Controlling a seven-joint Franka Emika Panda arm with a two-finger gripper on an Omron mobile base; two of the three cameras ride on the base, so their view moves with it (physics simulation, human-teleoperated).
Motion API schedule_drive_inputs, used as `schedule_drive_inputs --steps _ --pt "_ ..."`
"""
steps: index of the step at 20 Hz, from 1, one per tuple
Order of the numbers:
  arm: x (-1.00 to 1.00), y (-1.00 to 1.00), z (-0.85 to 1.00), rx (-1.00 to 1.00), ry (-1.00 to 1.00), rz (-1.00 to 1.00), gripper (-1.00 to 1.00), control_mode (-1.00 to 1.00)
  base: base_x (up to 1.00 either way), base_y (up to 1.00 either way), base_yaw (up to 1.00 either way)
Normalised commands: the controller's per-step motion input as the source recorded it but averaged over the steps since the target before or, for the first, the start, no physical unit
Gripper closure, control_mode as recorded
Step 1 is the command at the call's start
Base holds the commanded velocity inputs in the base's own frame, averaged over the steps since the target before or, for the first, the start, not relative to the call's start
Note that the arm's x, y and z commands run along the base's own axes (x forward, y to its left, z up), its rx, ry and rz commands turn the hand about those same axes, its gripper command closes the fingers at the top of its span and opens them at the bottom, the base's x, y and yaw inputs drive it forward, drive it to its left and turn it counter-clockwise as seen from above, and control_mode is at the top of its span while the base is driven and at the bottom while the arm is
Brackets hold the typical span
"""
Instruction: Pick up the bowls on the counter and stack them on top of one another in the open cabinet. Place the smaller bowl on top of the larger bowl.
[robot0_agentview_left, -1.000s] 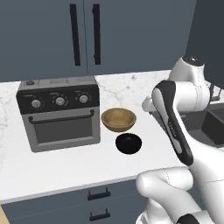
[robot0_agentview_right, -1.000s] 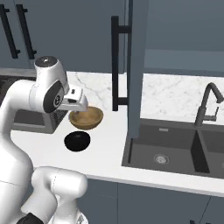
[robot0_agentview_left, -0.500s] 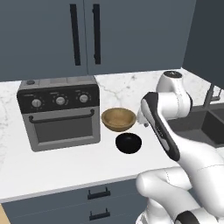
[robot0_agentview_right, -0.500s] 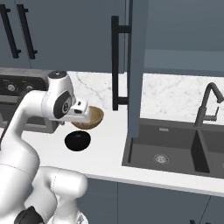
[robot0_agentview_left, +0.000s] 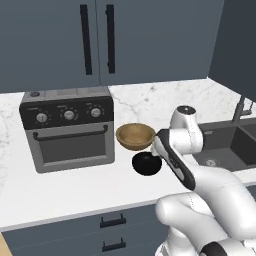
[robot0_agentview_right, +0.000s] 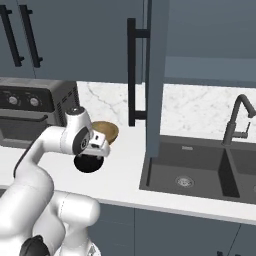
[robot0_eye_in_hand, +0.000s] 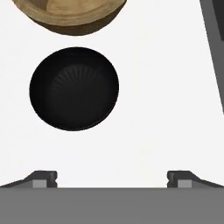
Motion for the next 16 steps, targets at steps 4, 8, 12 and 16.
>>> schedule_drive_inputs --steps 4,8,12,16 --pt "0.57 0.0 -0.3 0.0 0.03 0.0 -1.0 -1.0 0.0 0.0 0.0" --pt "0.35 0.0 -0.31 0.0 0.09 0.0 -1.0 -1.0 0.0 0.0 0.0" --pt "0.27 0.0 -0.43 0.0 0.07 0.0 -1.0 -1.0 0.0 0.0 0.0" --pt "0.26 0.0 -0.27 0.0 0.01 0.0 -1.0 -1.0 0.0 0.0 0.0"
